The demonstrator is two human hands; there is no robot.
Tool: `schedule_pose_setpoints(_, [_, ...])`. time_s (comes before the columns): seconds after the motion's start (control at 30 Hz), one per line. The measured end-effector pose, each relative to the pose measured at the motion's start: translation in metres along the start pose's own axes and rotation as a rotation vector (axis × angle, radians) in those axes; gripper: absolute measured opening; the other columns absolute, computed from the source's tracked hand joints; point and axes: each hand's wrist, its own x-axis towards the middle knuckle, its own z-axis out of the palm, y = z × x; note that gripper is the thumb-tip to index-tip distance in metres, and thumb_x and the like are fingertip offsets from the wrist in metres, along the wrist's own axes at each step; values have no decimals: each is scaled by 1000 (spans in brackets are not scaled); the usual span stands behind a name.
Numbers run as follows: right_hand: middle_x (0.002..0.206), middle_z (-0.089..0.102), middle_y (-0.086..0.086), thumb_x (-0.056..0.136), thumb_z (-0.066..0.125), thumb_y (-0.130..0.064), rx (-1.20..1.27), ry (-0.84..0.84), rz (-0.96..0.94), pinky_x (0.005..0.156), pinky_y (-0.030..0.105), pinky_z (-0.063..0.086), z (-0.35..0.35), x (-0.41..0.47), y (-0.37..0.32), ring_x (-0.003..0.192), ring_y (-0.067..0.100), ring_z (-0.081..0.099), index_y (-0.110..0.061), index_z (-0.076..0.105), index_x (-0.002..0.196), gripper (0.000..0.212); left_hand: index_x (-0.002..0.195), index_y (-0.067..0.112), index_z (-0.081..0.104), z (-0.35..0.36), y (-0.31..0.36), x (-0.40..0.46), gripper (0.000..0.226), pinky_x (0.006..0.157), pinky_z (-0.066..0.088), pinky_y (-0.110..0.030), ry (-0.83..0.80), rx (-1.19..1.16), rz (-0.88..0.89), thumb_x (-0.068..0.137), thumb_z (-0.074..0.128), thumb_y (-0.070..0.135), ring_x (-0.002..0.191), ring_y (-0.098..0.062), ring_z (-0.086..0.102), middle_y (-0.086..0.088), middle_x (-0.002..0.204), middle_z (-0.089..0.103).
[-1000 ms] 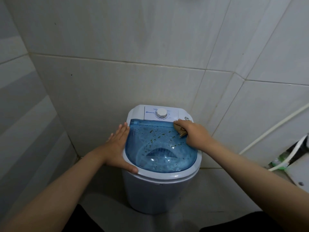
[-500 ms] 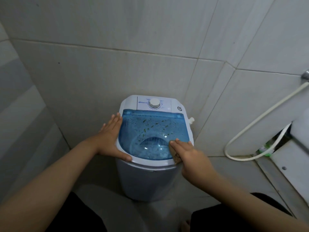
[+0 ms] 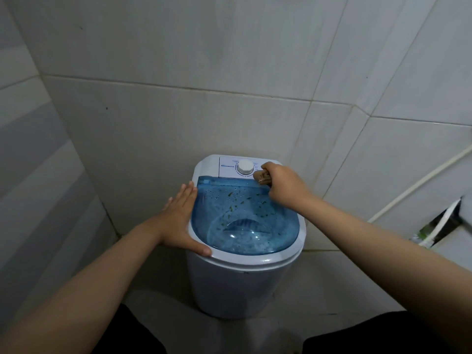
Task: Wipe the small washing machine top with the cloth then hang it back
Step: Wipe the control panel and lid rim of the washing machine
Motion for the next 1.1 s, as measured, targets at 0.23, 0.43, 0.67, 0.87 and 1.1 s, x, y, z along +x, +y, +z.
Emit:
schedule_pose_setpoints(0.23, [111,58,9,72,45,12,-65,-16,-58,68,32,37,24,-7,10,102,34,54,-17,51,106,45,144,17,-30,2,-5,3,159,115,-12,-43,16,-10,13,35,61,90,135,-13,-39,5,147,-42])
schedule_pose_setpoints(0.43, [151,35,6,77,52,9,-82,-102,-99,113,38,30,34,-57,13,137,31,34,-15,29,142,73,144,19,-30,4,-6,5,159,113,-13,-40,24,-12,20,35,61,90,134,-11,-38,6,147,-42])
schedule_pose_setpoints(0.67, [123,62,1,70,49,4,-69,-291,-192,91,37,51,9,-93,2,114,25,56,-26,51,124,62,144,19,-30,4,-5,3,158,114,-13,-42,15,-14,13,35,61,90,135,-12,-39,6,147,-42])
schedule_pose_setpoints(0.87, [116,66,3,71,49,4,-4,-102,-201,87,40,52,-16,-26,-13,108,25,58,-27,54,124,61,143,18,-31,2,-3,2,158,115,-12,-42,11,-11,12,36,62,89,135,-13,-38,5,147,-42])
schedule_pose_setpoints(1.1, [117,60,7,69,48,8,-132,-43,-247,66,38,48,35,18,-13,95,35,58,-22,55,110,52,144,18,-30,2,-2,2,158,115,-13,-43,15,-18,8,37,63,88,135,-13,-38,5,148,-41])
